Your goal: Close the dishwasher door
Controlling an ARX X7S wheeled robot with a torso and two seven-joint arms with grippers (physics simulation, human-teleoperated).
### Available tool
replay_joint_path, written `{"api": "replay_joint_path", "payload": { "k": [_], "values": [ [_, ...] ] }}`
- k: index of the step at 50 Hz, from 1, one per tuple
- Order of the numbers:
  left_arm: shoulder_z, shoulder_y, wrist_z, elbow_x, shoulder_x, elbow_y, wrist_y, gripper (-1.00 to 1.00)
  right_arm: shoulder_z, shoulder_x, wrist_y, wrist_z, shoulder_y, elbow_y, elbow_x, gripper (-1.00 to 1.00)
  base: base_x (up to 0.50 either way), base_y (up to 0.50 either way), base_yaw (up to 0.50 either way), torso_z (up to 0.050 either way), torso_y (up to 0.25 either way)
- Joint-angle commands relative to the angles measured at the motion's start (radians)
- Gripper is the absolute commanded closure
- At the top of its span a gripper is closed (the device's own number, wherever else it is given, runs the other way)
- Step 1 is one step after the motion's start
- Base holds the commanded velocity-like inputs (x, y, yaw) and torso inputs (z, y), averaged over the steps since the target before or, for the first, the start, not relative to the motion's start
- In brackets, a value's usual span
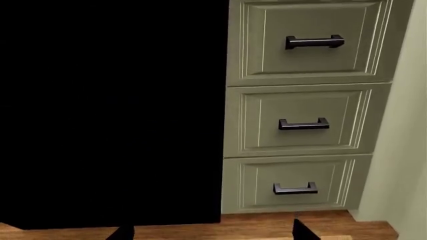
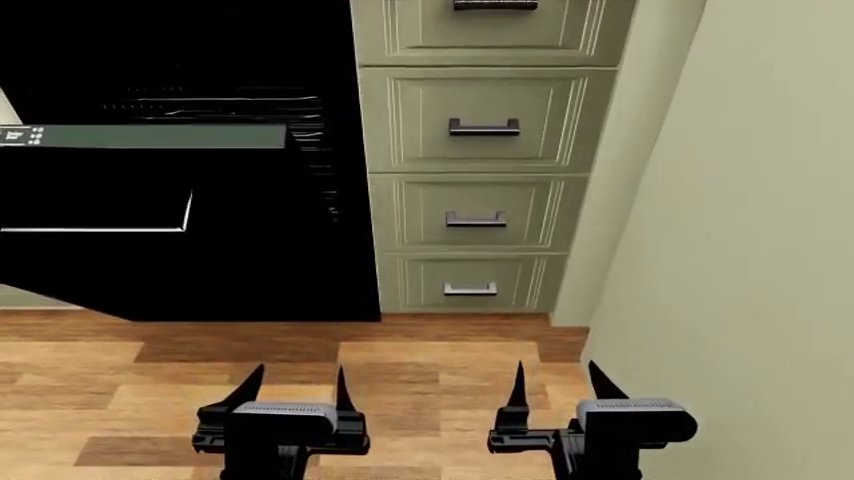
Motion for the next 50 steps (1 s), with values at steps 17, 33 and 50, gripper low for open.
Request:
{"api": "replay_joint_path", "payload": {
  "k": [17,33,50],
  "values": [
    [0.015,-0.003,-0.012,-0.01,-0.011,0.0,0.0,-1.0,-0.012,0.013,-0.001,0.013,-0.001,-0.006,0.011,-1.0,0.0,0.0,0.0,-0.05,0.0],
    [0.021,-0.006,-0.019,-0.017,-0.016,-0.002,-0.002,-1.0,-0.02,0.018,-0.004,0.02,0.001,-0.004,0.015,-1.0,0.0,0.0,0.0,-0.05,0.0],
    [0.03,-0.006,-0.027,-0.022,-0.022,-0.002,0.0,-1.0,-0.029,0.024,-0.005,0.029,0.001,-0.008,0.018,-1.0,0.0,0.0,0.0,-0.05,0.0]
  ]
}}
